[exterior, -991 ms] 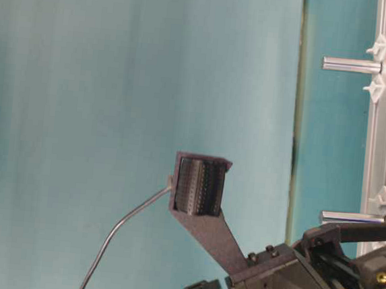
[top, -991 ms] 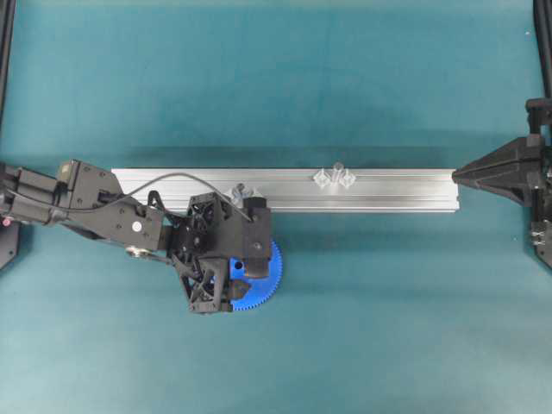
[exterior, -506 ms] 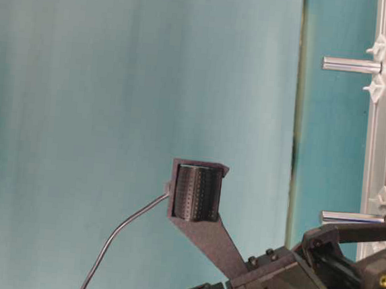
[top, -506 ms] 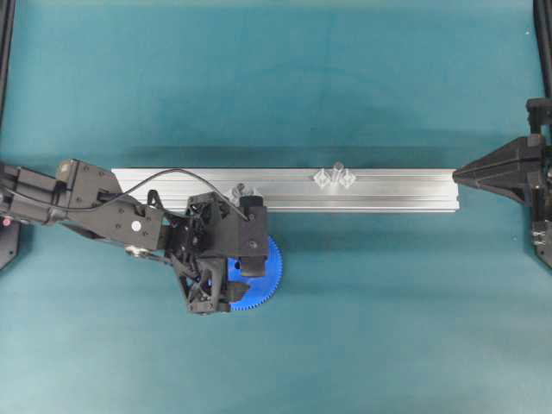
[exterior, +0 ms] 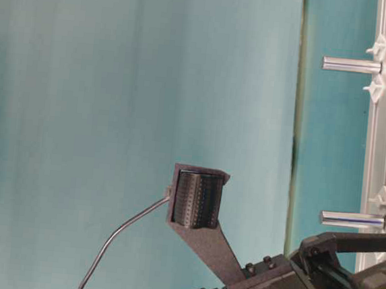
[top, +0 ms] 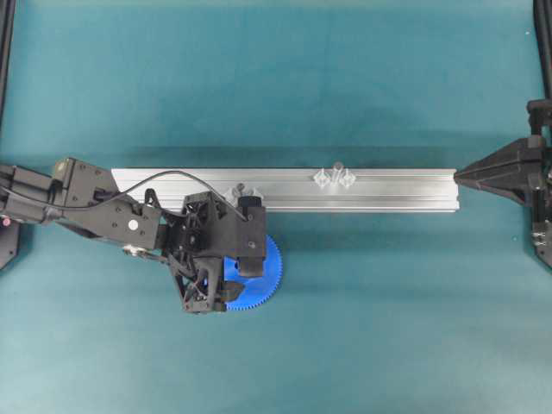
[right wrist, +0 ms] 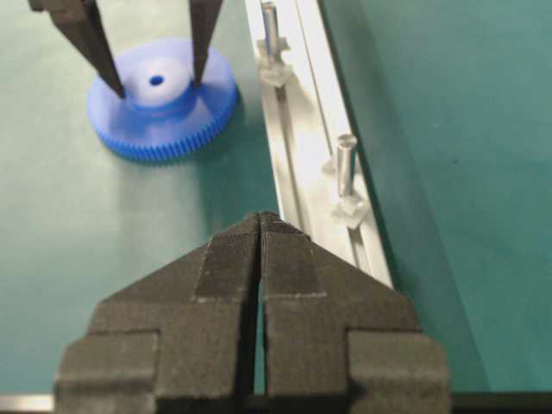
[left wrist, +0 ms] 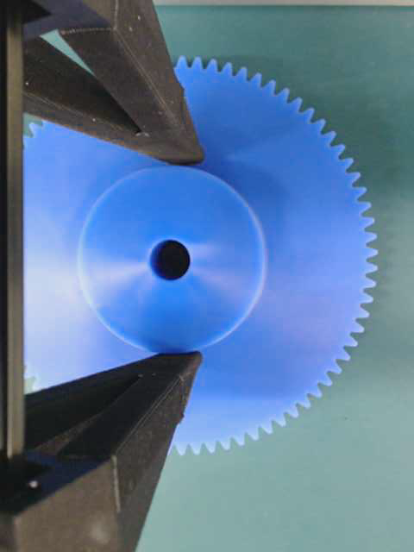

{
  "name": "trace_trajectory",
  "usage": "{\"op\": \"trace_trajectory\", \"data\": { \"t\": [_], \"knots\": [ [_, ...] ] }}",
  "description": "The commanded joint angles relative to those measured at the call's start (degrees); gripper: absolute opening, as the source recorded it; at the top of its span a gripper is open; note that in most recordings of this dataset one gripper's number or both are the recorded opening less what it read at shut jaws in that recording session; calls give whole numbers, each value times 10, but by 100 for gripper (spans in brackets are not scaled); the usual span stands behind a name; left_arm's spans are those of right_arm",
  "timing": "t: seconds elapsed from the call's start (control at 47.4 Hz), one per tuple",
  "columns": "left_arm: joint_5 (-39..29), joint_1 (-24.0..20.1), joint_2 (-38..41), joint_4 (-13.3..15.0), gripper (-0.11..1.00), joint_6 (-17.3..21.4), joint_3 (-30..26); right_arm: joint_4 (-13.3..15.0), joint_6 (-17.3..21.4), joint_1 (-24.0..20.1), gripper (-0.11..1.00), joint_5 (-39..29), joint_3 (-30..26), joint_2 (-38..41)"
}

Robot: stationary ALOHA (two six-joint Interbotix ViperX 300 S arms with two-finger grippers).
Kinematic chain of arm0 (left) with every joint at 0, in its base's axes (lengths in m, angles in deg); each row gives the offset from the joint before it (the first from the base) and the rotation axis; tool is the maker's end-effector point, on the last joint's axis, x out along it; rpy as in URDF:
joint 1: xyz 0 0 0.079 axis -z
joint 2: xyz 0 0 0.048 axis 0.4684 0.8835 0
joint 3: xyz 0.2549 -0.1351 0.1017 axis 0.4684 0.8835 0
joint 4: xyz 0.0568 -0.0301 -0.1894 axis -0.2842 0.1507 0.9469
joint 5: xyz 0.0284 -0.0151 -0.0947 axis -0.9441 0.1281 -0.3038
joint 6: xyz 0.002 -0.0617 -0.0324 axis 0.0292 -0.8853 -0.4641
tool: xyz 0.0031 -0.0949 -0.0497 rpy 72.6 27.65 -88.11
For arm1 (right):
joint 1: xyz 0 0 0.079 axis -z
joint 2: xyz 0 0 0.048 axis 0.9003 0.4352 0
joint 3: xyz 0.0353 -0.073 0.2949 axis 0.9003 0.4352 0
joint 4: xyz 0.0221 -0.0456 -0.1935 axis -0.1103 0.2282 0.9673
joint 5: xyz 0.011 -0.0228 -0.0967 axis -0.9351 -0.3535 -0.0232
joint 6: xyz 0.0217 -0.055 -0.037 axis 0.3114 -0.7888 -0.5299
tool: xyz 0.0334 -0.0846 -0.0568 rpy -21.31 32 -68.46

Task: Find the location of the shaft and insert the large gear.
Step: 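Close the left gripper on the blue gear's hub, then lift the blue gear with the left gripper and carry it over the rail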

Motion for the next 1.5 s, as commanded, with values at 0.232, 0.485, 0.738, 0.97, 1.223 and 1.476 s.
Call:
{"op": "trace_trajectory", "data": {
  "t": [0.232, 0.485, 0.738, 0.97, 1.223, 1.476],
  "knots": [
    [-17, -2, -8, -2, 83, 1, -12, 1, 5, 2, 0, 4, -5, 3],
    [-18, -2, -7, -2, 71, 2, -24, 0, 5, 2, 0, 3, -5, 3],
    [-26, -2, -12, -3, 71, 11, -42, 0, 5, 2, 0, 4, -5, 3],
    [-30, -3, -35, -3, 71, 55, -83, 1, 5, 2, 0, 4, -5, 3],
    [-72, -16, -46, -3, 71, 112, -136, 1, 5, 2, 0, 6, -1, 0],
    [-88, -56, -48, -3, 71, 198, -186, 0, 5, 2, 0, 8, -1, -11]
  ]
}}
